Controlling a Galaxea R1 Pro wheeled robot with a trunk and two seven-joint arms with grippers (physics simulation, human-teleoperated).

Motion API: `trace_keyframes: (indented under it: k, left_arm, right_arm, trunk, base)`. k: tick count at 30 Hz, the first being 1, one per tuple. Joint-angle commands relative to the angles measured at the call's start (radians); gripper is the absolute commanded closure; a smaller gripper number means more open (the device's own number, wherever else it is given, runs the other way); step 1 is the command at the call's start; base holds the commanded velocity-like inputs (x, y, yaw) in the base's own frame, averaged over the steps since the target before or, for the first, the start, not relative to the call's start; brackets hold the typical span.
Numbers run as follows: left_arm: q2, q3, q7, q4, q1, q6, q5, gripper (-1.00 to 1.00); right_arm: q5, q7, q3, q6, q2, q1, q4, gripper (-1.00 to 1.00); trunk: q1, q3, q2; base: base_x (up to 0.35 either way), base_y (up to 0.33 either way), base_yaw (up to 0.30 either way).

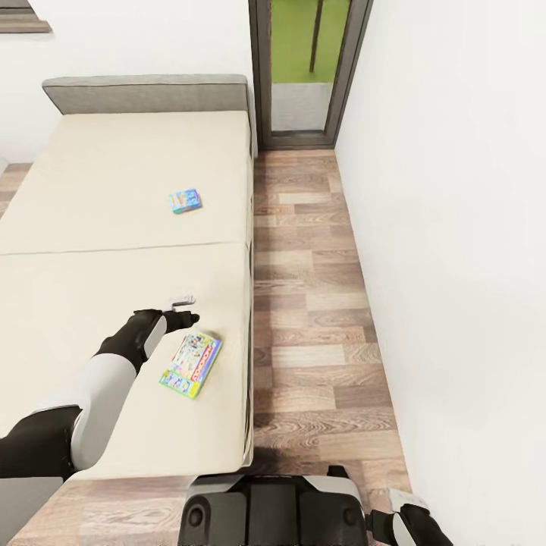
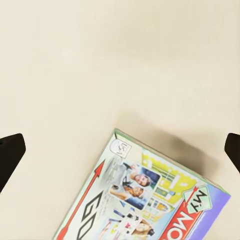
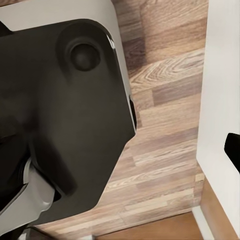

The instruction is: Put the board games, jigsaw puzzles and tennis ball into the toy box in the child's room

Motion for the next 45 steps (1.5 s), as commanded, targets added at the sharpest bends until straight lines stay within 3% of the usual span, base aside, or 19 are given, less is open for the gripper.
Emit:
trace_keyframes:
  k: [1,30,35,45]
  left_arm:
    - [-0.001,0.006,-0.004,-0.001,0.000,0.006,-0.001,-1.00]
    - [-0.012,0.007,-0.004,-0.005,0.000,0.005,0.000,-1.00]
    - [-0.015,0.007,-0.004,-0.005,0.000,0.005,0.000,-1.00]
    - [-0.023,0.007,-0.004,-0.005,0.000,0.006,0.001,-1.00]
  right_arm:
    - [-0.011,-0.007,0.001,0.004,0.000,0.000,-0.002,-1.00]
    - [-0.011,-0.006,-0.003,-0.029,-0.009,-0.001,-0.003,-1.00]
    - [-0.011,-0.005,-0.004,-0.039,-0.013,-0.026,-0.011,-1.00]
    - [-0.013,0.000,-0.005,-0.041,-0.013,-0.134,-0.017,-1.00]
  trunk:
    - [0.000,-0.003,-0.002]
    - [0.000,-0.050,-0.002]
    - [0.000,-0.058,-0.002]
    - [0.000,-0.075,-0.002]
  base:
    - [0.000,0.000,0.000]
    - [0.000,0.000,0.000]
    - [0.000,0.000,0.000]
    - [0.000,0.000,0.000]
